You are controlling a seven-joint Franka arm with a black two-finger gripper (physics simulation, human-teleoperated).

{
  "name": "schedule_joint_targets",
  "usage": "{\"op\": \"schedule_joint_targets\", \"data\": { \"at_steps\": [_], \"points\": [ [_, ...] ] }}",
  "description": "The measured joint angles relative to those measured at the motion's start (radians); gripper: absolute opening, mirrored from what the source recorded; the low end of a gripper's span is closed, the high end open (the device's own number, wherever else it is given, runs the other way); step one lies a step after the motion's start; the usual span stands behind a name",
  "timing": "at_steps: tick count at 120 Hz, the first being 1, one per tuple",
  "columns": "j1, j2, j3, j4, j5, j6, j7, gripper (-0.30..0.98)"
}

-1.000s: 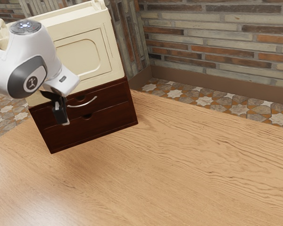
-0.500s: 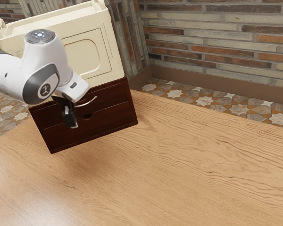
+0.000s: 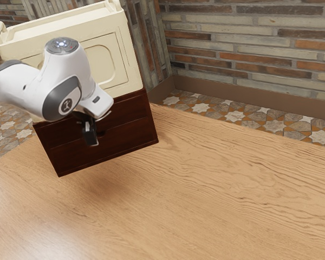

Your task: Pull the drawer handle with one arm to open the drawer

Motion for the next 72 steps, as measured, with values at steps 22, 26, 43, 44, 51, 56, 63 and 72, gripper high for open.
{"op": "schedule_joint_targets", "data": {
  "at_steps": [22,26,43,44,51,56,63,72],
  "points": [
    [-0.001,0.008,0.001,0.005,-0.001,0.009,-0.001,0.68],
    [0.001,0.010,0.001,0.005,-0.001,0.011,-0.001,0.68],
    [0.001,0.023,0.001,0.004,-0.003,0.022,-0.001,0.68],
    [0.001,0.023,0.001,0.003,-0.003,0.022,-0.001,0.68],
    [-0.001,0.024,0.001,-0.001,-0.003,0.026,-0.002,0.69],
    [-0.001,0.023,0.001,-0.005,-0.003,0.028,-0.002,0.69],
    [-0.002,0.018,0.001,-0.014,-0.002,0.031,-0.003,0.69],
    [-0.005,0.003,0.001,-0.030,-0.001,0.033,-0.005,0.68]
  ]
}}
